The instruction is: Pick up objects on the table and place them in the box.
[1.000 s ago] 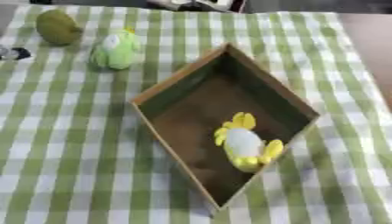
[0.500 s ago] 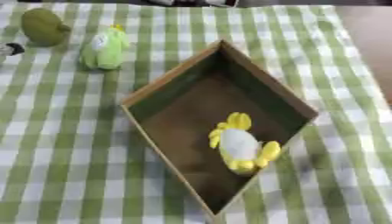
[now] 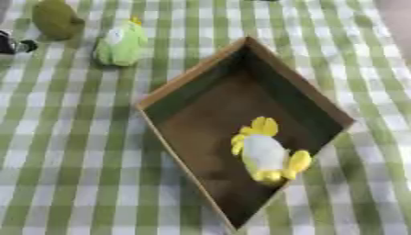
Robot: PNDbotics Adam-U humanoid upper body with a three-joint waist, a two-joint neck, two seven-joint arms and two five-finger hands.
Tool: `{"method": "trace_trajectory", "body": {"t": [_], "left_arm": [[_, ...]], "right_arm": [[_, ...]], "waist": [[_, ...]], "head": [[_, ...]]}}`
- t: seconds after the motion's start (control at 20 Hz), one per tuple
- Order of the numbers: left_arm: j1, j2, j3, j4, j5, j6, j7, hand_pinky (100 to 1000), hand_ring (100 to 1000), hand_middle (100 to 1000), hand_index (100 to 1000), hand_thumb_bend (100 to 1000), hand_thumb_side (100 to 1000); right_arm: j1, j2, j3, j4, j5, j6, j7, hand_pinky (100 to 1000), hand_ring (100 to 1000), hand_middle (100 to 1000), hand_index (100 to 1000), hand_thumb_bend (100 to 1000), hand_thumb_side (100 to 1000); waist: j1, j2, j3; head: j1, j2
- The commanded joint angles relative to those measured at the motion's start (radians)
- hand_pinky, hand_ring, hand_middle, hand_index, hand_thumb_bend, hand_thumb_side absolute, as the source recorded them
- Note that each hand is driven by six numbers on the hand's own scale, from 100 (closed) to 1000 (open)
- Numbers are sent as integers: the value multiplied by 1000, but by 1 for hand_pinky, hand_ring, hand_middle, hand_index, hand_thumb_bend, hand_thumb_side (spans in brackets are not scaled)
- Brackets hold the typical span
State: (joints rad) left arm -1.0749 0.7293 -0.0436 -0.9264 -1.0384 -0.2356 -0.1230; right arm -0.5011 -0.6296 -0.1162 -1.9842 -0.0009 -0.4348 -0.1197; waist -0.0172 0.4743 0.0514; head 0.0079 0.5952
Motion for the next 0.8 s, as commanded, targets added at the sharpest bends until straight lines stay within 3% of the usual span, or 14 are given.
{"method": "trace_trajectory", "body": {"t": [0.05,0.25,0.55,0.8], "left_arm": [[-28,45,18,2,-12,2,-1,856,878,862,962,590,117],[-38,44,19,3,-18,-1,-1,848,873,863,964,543,100],[-50,42,22,10,-17,5,17,839,869,865,962,451,100],[-52,41,22,16,-14,5,28,838,868,866,962,443,100]], "right_arm": [[-8,-37,-8,-16,7,-4,1,845,892,660,936,100,470],[-7,-37,-9,-16,11,-5,-1,846,900,658,937,100,470],[-11,-35,-6,-16,12,-5,3,847,908,657,937,100,470],[-12,-34,-6,-16,12,-5,4,848,909,657,938,100,470]], "waist": [[0,-20,2],[0,-10,-3],[-2,3,-6],[-3,6,-7]], "head": [[10,-41],[12,-79],[6,-91],[6,-94]]}}
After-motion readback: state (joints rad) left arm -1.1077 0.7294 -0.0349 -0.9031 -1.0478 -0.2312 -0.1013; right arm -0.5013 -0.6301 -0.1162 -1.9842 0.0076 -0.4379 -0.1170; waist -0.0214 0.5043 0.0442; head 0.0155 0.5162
